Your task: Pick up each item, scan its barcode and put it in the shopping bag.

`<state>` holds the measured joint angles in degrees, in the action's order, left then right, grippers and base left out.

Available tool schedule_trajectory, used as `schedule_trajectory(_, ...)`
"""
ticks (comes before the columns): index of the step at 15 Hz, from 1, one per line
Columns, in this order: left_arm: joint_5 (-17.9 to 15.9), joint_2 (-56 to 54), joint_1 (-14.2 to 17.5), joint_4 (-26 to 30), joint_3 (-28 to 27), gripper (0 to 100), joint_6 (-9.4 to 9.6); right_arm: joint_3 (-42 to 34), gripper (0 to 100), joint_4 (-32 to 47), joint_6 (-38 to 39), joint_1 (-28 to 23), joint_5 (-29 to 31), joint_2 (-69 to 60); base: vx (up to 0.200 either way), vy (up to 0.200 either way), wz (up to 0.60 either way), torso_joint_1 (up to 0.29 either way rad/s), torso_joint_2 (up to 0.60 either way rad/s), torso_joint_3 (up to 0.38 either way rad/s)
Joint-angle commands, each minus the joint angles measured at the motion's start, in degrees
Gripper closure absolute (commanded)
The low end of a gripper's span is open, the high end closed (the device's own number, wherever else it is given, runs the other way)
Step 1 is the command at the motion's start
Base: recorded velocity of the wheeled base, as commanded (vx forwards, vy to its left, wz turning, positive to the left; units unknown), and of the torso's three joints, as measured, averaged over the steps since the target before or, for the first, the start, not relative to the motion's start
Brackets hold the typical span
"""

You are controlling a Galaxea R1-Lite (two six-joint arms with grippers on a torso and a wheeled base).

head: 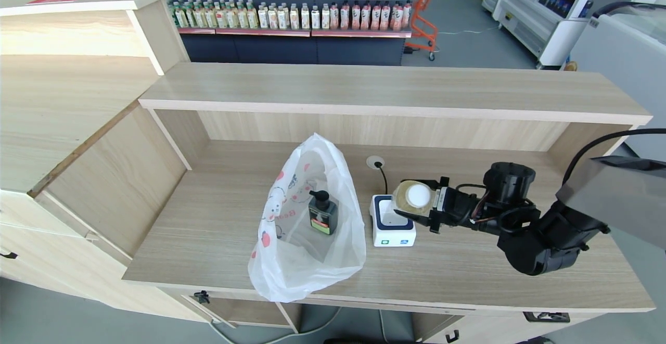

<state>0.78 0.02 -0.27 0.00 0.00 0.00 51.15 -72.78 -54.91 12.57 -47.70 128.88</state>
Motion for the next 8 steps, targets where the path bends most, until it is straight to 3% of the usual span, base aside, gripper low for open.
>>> schedule_trajectory(1, 0.0, 0.0, 0.0, 0.0, 0.0, 0, 0.0, 0.8, 100, 0.0, 0.0, 0.1, -0.2, 1.2, 0.0, 0.0, 0.0, 0.0, 0.0, 0.0)
schedule_trajectory(8, 0.0, 0.0, 0.0, 0.0, 0.0, 0, 0.0, 2.5, 100, 0.0, 0.0, 0.1, -1.4, 2.8, 0.0, 0.0, 0.0, 0.0, 0.0, 0.0)
